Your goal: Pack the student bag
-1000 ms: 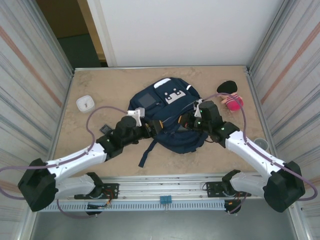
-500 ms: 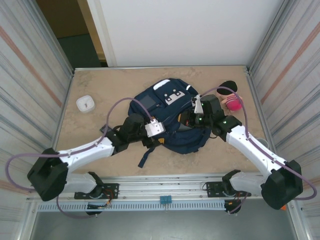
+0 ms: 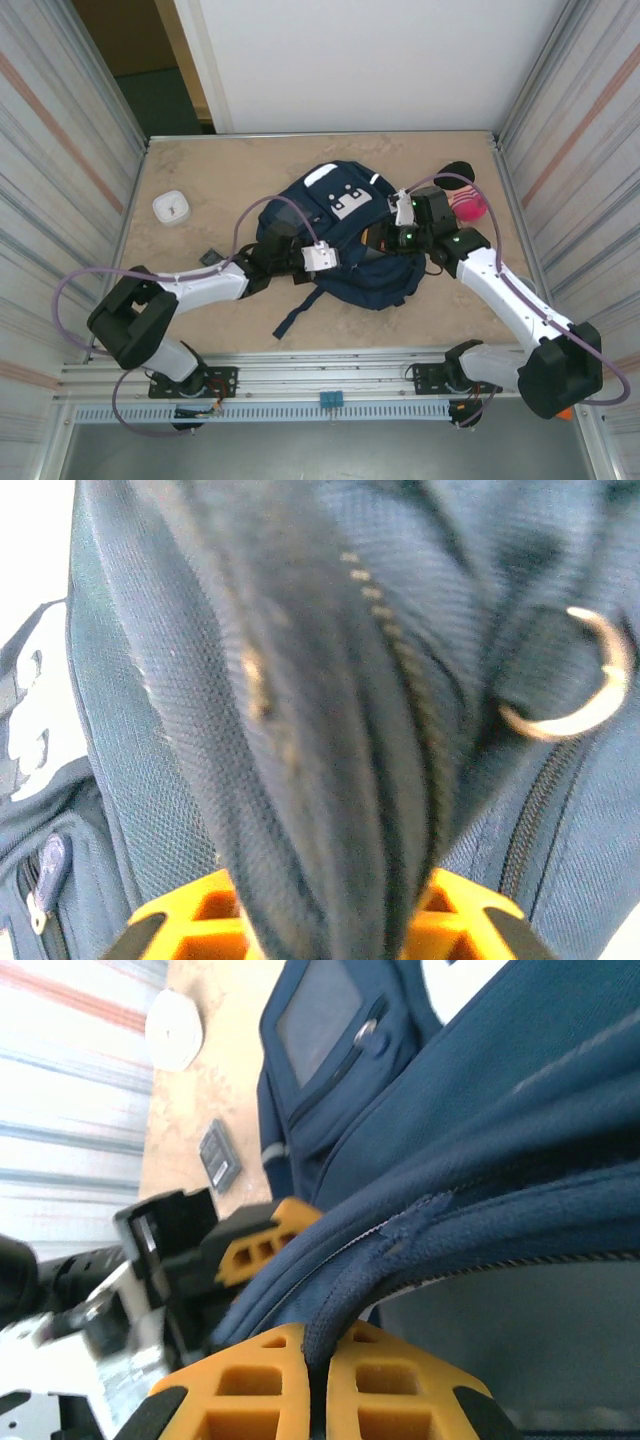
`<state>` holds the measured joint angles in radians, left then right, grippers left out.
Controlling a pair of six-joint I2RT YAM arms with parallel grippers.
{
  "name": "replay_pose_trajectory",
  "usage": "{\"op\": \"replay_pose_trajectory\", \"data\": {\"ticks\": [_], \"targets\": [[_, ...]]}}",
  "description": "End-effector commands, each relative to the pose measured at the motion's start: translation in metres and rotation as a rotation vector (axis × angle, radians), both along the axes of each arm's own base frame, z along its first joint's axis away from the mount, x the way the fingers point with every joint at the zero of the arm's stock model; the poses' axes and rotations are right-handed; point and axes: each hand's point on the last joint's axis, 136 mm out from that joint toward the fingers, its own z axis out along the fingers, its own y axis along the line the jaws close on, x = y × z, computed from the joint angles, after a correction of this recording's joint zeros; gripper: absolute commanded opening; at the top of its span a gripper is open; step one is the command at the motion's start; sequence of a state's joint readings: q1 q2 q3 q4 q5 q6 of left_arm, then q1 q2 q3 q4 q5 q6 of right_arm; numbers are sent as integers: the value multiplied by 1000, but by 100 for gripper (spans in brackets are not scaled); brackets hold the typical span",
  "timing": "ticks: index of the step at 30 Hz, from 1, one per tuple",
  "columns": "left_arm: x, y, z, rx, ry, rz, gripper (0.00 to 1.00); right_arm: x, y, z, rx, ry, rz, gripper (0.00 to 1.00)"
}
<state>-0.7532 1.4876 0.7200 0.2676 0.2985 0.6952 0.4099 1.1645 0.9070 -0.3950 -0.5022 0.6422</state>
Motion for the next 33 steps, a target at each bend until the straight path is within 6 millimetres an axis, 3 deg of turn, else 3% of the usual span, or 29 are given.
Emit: {"op": "replay_pose_trajectory", "data": {"ticks": [1,4,6,8,9,13,16,19,22,28,33], "targets": [[-36,-11,28,-113,135,-100,0,9,-13,4,-29,-53,-5,0],[-52,-14,29,-141,231,-109,0,18,-24,-8,-69,-47,-39,0],[-55,-15,27,-148,291,-87,0,20,-27,-12,-87,-40,-54,13],[-52,-17,25,-150,350,-48,0,16,-32,-10,-115,-36,-73,34],[-51,-17,24,-143,375,-36,0,13,-36,-8,-143,-45,-93,38],[-48,-19,25,-155,496,0,0,-16,-57,11,-305,-110,-186,42],[-46,-20,30,-188,562,11,0,-44,-60,17,-362,-141,-230,41],[-45,-20,33,-189,597,21,0,-66,-44,8,-400,-144,-219,39],[-45,-21,34,-191,631,20,0,-76,-37,6,-489,-184,-240,40],[-44,-24,32,-188,677,25,0,-72,8,-1,-543,-216,-173,43],[-43,-24,35,-200,681,26,0,-60,17,-11,-640,-209,-181,45]]}}
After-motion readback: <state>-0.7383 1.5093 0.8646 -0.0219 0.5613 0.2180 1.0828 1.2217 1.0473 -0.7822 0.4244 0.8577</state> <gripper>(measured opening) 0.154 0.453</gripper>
